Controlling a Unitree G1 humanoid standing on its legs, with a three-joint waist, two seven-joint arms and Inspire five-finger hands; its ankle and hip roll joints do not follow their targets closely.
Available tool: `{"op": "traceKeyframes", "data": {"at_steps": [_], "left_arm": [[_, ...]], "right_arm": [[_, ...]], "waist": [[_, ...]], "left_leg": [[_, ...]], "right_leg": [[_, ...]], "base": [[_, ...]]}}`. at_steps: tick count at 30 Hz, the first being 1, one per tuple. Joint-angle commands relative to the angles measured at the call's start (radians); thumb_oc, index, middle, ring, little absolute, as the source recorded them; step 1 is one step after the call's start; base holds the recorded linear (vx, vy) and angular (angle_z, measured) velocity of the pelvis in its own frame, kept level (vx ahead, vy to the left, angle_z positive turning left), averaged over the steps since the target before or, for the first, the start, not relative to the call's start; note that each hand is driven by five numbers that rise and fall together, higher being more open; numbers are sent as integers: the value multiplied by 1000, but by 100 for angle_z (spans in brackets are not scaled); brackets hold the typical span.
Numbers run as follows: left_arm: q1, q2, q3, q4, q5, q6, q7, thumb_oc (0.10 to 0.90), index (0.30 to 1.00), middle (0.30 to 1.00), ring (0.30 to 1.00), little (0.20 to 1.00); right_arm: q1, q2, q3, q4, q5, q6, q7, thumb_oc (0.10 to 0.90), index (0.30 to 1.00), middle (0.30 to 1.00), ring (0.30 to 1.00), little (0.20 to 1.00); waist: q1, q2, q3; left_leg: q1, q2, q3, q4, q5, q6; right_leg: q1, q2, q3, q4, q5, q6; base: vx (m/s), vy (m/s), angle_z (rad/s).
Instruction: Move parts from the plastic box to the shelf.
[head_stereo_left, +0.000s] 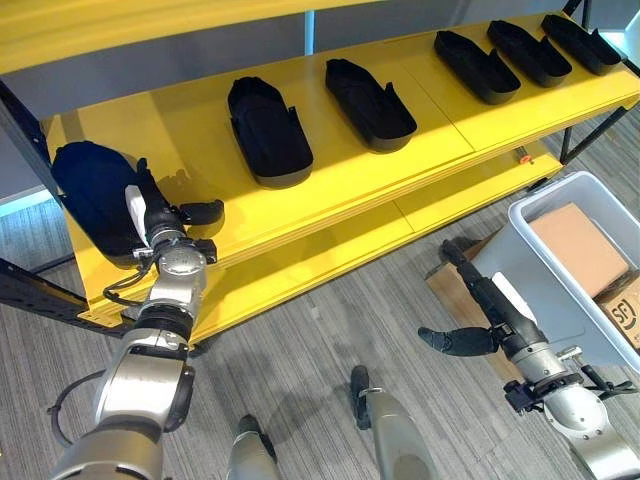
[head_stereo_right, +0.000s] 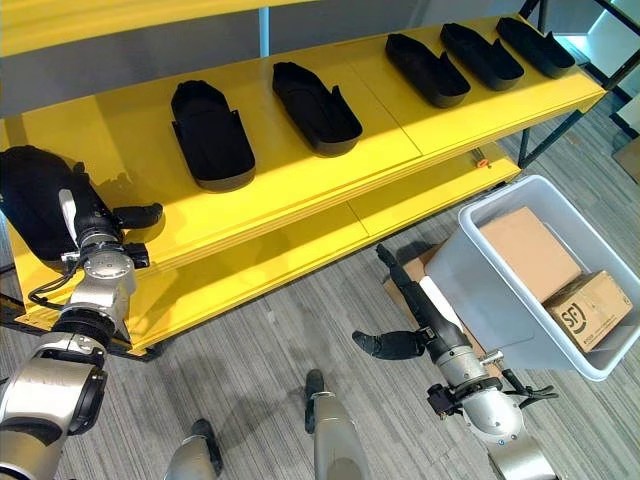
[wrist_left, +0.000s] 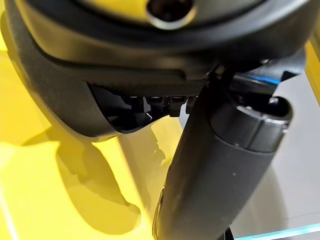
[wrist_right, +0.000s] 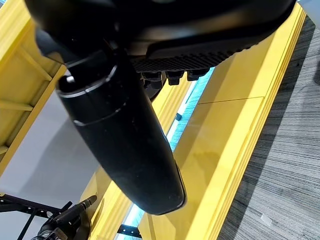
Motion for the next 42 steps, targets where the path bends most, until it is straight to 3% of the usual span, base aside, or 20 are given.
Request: {"op": "traceKeyframes", "data": {"at_steps": [1,10,42], "left_arm": [[-23,-9,-14,1,34,-33,-9,900,1000,1000,1000,1000],[-27,-51,-28,-10,31,-35,-7,900,1000,1000,1000,1000],[-74,-44,-73,-11,78,-35,-8,900,1000,1000,1000,1000]], "right_arm": [[-43,-47,-76,-118,44,-98,-28,900,1000,1000,1000,1000],[-47,-45,-73,-116,44,-97,-32,900,1000,1000,1000,1000],[-42,-45,-73,-108,48,-100,-28,900,1000,1000,1000,1000]], "waist": [[0,-20,-40],[-4,-21,-38],[-13,-15,-48]], "left_leg": [[-10,-4,-25,11,2,21],[-12,-3,-26,10,4,20],[-11,-2,-17,8,5,20]], "right_leg": [[28,8,70,-11,24,46],[26,9,72,-9,25,45],[21,10,79,-10,25,47]], "base": [[0,0,0],[0,0,0],[0,0,0]]}}
